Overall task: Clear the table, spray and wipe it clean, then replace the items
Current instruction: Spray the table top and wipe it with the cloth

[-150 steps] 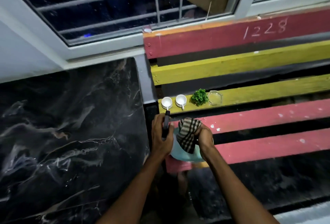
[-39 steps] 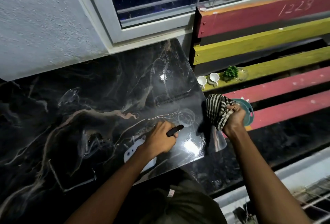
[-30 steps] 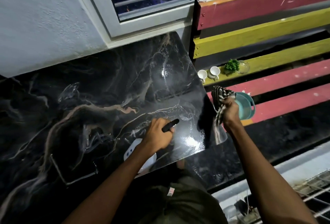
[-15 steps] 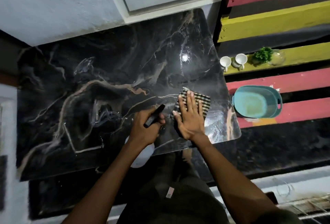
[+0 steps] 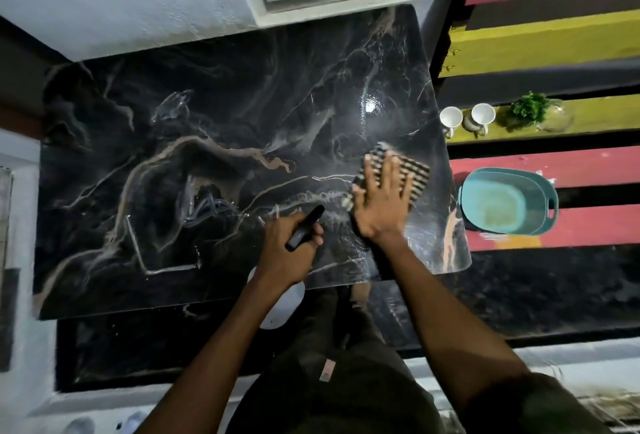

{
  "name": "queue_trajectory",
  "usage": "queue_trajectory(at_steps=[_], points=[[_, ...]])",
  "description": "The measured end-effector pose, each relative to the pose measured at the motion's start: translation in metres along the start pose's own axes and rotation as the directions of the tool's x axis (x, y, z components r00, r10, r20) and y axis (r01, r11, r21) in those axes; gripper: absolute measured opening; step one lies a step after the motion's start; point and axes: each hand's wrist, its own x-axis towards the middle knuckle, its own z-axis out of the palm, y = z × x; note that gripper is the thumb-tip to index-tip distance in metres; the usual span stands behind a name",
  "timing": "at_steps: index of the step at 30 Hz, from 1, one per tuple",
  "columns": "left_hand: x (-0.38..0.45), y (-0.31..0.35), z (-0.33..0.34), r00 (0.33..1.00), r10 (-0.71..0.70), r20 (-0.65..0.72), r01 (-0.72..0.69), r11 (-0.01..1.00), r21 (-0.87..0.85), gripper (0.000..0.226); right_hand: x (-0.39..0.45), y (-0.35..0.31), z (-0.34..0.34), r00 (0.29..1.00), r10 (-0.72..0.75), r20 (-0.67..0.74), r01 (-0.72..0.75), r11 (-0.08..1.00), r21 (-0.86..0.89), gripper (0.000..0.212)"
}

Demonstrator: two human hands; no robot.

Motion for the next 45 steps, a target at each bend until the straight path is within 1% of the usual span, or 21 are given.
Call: queue_trajectory(at_steps=[2,4,5,7,8,10,13,15,17,19,20,22,24,26,28,32,34,38,40,43,45], points=[[-0.003,0.000,0.000,1.000,0.026,0.016,-0.027,0.998,0.049,0.013,-0.022,-0.034,0.019,0.977,-0.209,0.046,0.210,0.977,-0.021,0.068],[-0.005,0.000,0.000,0.998,0.061,0.019,-0.062,0.996,0.060,0.012,-0.056,-0.044,0.038,0.924,-0.372,0.093,0.374,0.928,-0.002,0.068],[-0.006,0.000,0.000,0.997,0.069,0.017,-0.070,0.996,0.056,0.012,-0.073,-0.039,0.045,0.902,-0.422,0.097,0.423,0.906,0.004,0.065],[-0.007,-0.002,0.000,0.999,0.041,0.008,-0.042,0.998,0.045,0.014,-0.097,-0.009,0.048,0.887,-0.451,0.098,0.454,0.891,-0.008,0.063],[-0.007,-0.004,0.000,1.000,0.015,0.004,-0.016,0.999,0.033,0.019,-0.101,0.013,0.045,0.898,-0.432,0.087,0.435,0.900,-0.023,0.065],[-0.007,-0.007,0.001,1.000,-0.025,0.003,0.025,1.000,0.010,0.027,-0.098,0.065,0.030,0.945,-0.325,0.046,0.327,0.944,-0.050,0.067],[-0.009,-0.011,0.001,0.999,-0.048,-0.006,0.048,0.999,-0.002,0.022,-0.071,0.113,0.000,0.997,-0.082,-0.013,0.082,0.996,-0.034,0.067],[-0.010,-0.012,0.003,0.998,-0.063,-0.007,0.063,0.998,-0.010,0.022,-0.048,0.102,-0.007,0.996,0.064,-0.055,-0.065,0.998,-0.014,0.068],[-0.011,-0.011,0.006,0.998,-0.065,-0.004,0.064,0.998,-0.009,0.021,-0.032,0.065,-0.001,0.988,0.132,-0.079,-0.132,0.991,0.005,0.069],[-0.011,-0.009,0.009,0.998,-0.062,0.002,0.062,0.998,0.002,0.017,-0.029,0.024,0.012,0.998,0.041,-0.057,-0.041,0.999,-0.009,0.068],[-0.011,-0.007,0.010,0.998,-0.057,0.006,0.057,0.998,0.014,0.015,-0.035,0.006,0.020,0.997,-0.065,-0.030,0.064,0.998,-0.028,0.068],[-0.011,-0.005,0.013,1.000,-0.019,0.008,0.019,0.999,0.029,0.010,-0.058,-0.019,0.038,0.956,-0.291,0.027,0.292,0.955,-0.044,0.066],[-0.011,-0.003,0.013,1.000,0.030,0.000,-0.030,0.999,0.036,0.009,-0.083,-0.019,0.047,0.893,-0.443,0.073,0.446,0.894,-0.034,0.063],[-0.010,-0.003,0.013,1.000,0.030,0.005,-0.030,0.998,0.047,0.011,-0.100,0.007,0.046,0.865,-0.492,0.100,0.497,0.867,-0.040,0.063],[-0.009,-0.005,0.011,1.000,-0.019,0.022,0.018,1.000,0.021,0.013,-0.103,0.049,0.034,0.888,-0.450,0.091,0.456,0.887,-0.067,0.065],[-0.013,-0.010,0.009,0.991,-0.127,0.040,0.127,0.992,0.021,0.019,-0.075,0.124,-0.005,0.979,-0.202,0.037,0.205,0.975,-0.091,0.066],[-0.018,-0.014,0.006,0.986,-0.163,0.040,0.161,0.986,0.037,0.018,-0.054,0.121,-0.012,0.994,-0.104,0.021,0.105,0.992,-0.074,0.068],[-0.030,-0.024,0.002,0.973,-0.228,-0.031,0.229,0.972,0.049,0.019,-0.035,0.079,-0.006,1.000,0.005,-0.020,-0.005,1.000,-0.025,0.071],[-0.036,-0.030,0.001,0.969,-0.239,-0.070,0.243,0.968,0.068,0.022,-0.034,0.070,-0.004,0.999,0.025,-0.031,-0.024,1.000,0.005,0.072],[-0.045,-0.037,-0.003,0.964,-0.246,-0.105,0.255,0.964,0.079,0.008,-0.034,0.071,-0.003,0.999,0.011,-0.036,-0.011,1.000,0.017,0.072],[-0.049,-0.041,-0.006,0.947,-0.282,-0.151,0.295,0.952,0.075,0.017,-0.033,0.072,-0.002,0.999,-0.003,-0.041,0.004,1.000,0.007,0.072]])
